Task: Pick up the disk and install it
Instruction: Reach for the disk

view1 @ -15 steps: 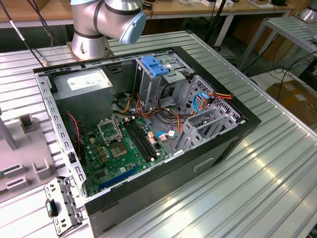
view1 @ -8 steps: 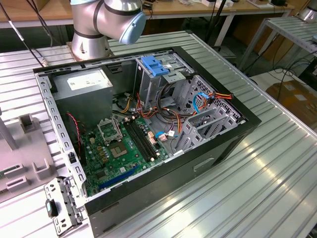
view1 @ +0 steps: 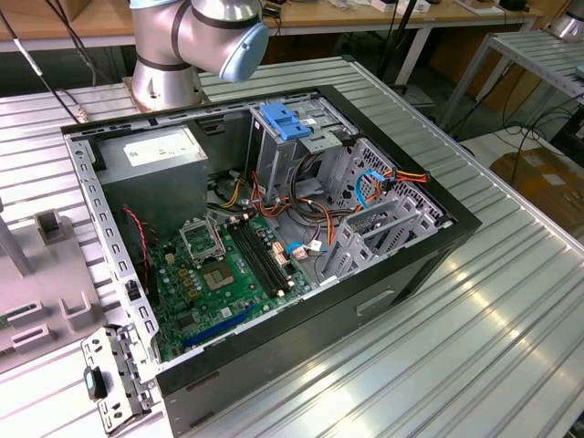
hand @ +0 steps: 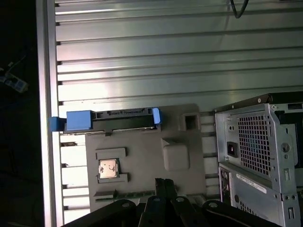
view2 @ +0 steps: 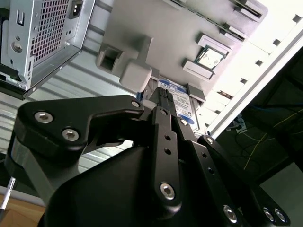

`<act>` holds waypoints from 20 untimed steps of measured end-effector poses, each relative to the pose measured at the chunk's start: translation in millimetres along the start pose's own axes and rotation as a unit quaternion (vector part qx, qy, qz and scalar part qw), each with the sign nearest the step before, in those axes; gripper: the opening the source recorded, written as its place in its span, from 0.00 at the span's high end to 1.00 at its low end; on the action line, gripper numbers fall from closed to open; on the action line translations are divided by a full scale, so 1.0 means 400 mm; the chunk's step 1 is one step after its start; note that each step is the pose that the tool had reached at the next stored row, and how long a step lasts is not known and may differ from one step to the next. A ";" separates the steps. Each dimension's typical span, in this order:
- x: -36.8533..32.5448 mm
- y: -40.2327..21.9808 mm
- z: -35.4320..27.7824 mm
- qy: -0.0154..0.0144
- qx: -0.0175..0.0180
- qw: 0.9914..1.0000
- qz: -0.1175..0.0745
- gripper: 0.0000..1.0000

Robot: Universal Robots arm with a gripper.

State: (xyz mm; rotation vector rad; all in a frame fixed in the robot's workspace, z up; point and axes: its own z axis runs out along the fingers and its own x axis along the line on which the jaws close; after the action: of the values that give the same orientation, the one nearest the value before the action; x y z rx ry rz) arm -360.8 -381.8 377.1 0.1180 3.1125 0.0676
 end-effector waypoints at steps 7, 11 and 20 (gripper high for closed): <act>0.018 0.002 0.004 0.000 0.000 1.000 0.000 0.89; 0.026 0.003 0.006 0.000 0.000 1.000 0.000 0.89; 0.089 0.015 0.029 0.000 0.000 1.000 0.000 0.89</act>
State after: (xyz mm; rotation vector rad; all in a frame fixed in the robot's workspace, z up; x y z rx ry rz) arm -395.3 -372.5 364.8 0.1180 3.1126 0.0676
